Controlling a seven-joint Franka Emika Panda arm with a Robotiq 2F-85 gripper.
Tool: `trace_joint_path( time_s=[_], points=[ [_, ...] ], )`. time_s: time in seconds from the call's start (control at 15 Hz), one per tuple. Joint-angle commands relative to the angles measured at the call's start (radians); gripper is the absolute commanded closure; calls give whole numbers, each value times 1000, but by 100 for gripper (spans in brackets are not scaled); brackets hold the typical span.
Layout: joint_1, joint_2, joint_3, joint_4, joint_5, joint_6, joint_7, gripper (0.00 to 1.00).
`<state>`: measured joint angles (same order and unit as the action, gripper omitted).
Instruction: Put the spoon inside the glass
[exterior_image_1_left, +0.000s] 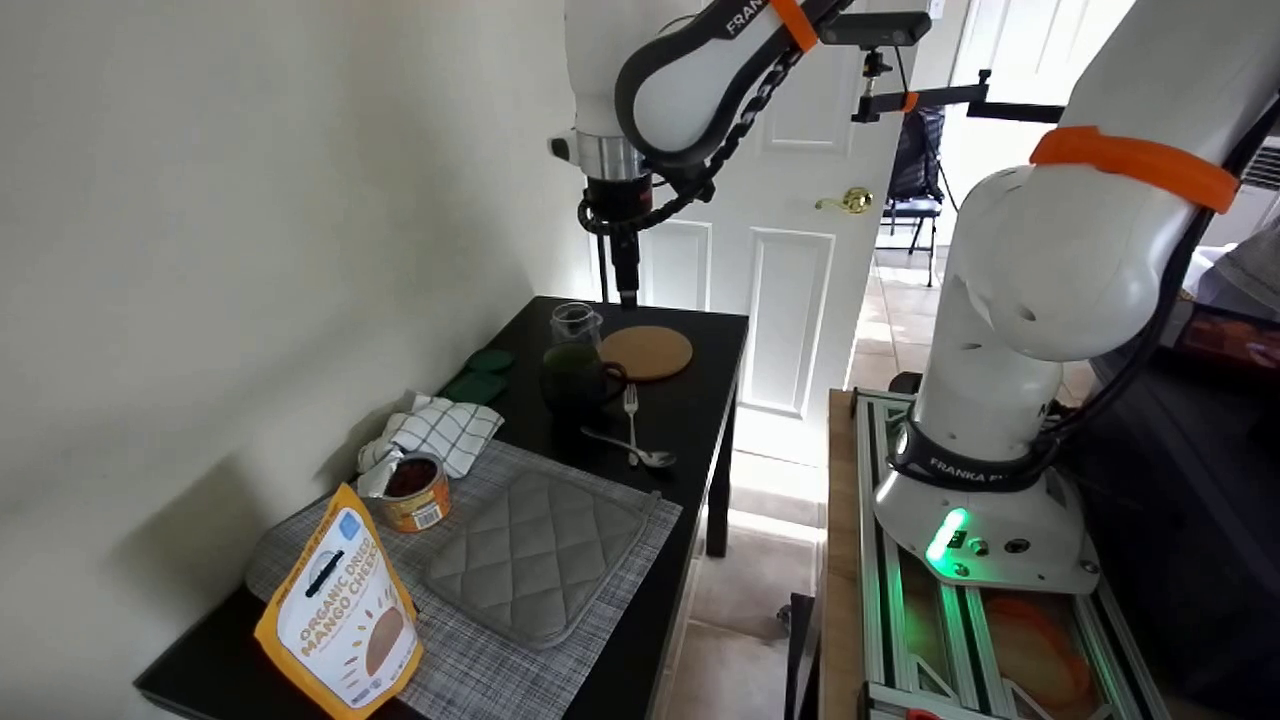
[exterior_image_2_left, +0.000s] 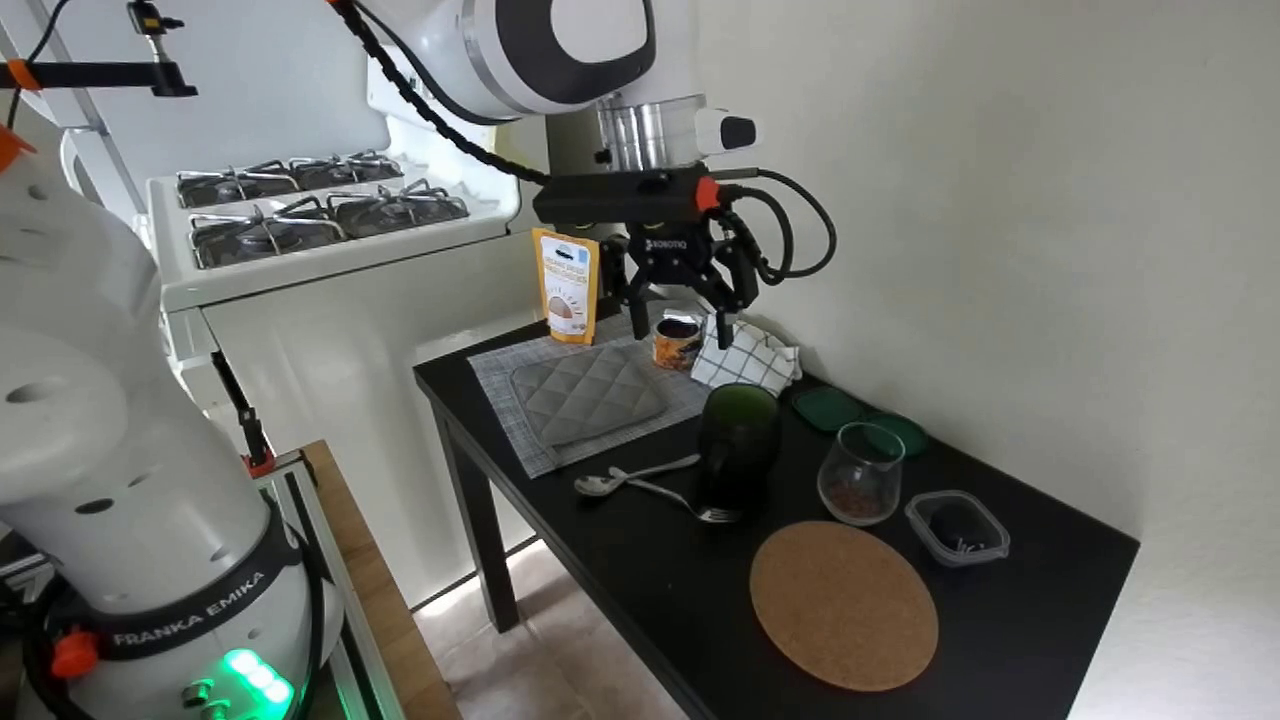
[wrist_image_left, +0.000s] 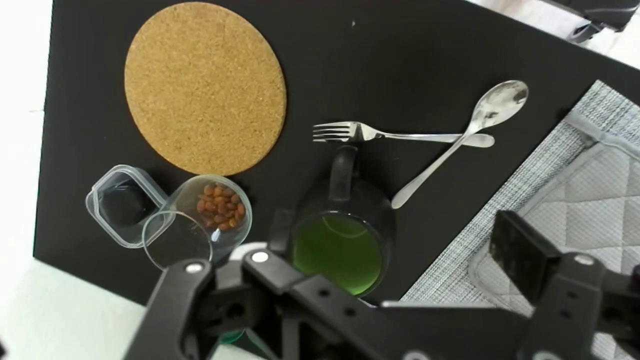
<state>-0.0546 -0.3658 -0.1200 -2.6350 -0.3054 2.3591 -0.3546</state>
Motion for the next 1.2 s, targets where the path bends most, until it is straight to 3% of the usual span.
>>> trace_joint_path(
  time_s=[0.0,0.2,0.47,0.73,0.87,1.13],
  points=[
    [-7,-10,-5,-12,3,13,-16,0],
    [-2,-14,-19,-18,20,16,-35,0],
    [60,122,-70,16,187,37,-161,0],
    [83,229,-44,27,338,94,-170,0],
    [56,193,-25,11,288,81,-159,0],
    [59,241,0,17,288,109,-153,0]
  ],
)
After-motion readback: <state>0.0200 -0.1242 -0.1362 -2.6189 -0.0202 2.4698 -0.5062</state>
